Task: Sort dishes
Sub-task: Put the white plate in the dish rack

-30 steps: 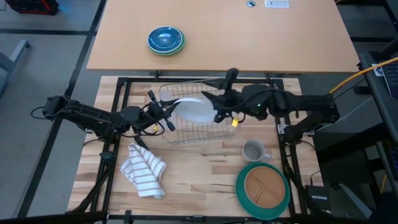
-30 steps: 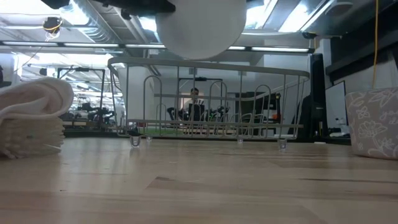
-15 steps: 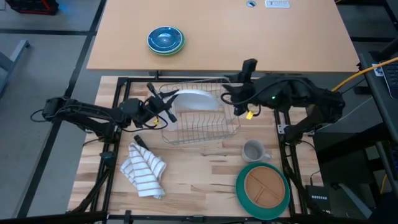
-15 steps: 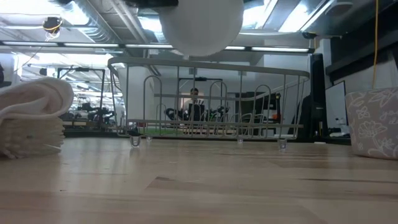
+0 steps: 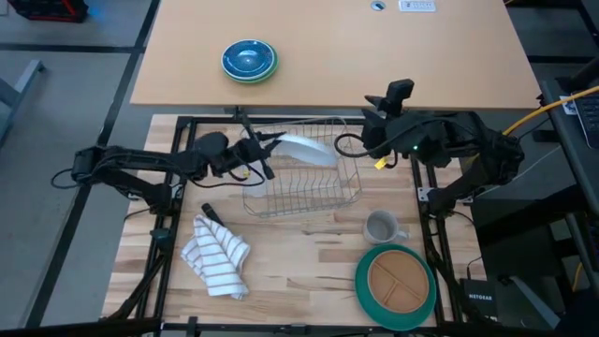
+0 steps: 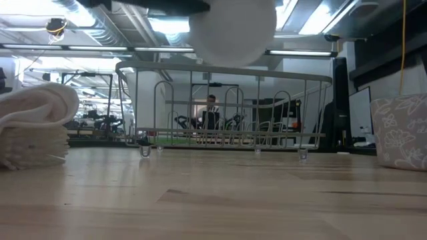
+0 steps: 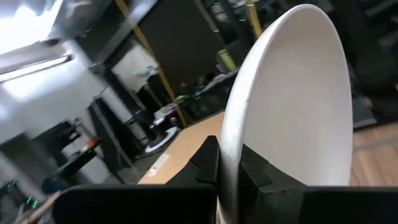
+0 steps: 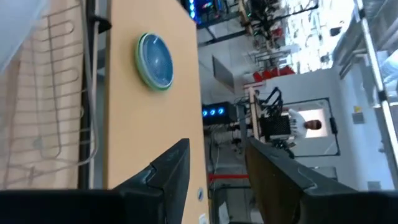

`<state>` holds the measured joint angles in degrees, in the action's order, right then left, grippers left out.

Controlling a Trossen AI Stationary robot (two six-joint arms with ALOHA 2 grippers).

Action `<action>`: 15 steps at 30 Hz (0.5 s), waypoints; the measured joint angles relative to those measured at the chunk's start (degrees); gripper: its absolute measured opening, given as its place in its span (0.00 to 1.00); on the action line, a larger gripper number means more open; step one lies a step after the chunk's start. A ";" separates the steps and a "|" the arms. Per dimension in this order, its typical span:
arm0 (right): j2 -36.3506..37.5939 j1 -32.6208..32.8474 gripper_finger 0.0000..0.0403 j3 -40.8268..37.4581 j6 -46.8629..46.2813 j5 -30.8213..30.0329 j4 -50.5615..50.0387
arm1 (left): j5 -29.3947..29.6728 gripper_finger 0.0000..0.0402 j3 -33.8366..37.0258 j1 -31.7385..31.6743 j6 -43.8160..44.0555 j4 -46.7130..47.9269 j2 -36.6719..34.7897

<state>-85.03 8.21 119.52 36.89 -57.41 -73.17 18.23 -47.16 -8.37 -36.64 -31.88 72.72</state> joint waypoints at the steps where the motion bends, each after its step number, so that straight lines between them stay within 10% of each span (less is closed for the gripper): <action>1: 0.00 0.00 0.39 0.00 -1.16 0.01 -1.36 | -1.41 0.02 0.00 -0.66 -0.82 0.13 0.72; 15: 0.04 0.02 0.39 -1.46 -12.69 12.90 -12.12 | -20.78 0.01 0.02 -10.23 -12.79 3.17 3.69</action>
<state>-84.99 8.23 118.06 24.21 -44.51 -85.30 -2.55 -47.13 -18.60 -49.43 -28.71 76.41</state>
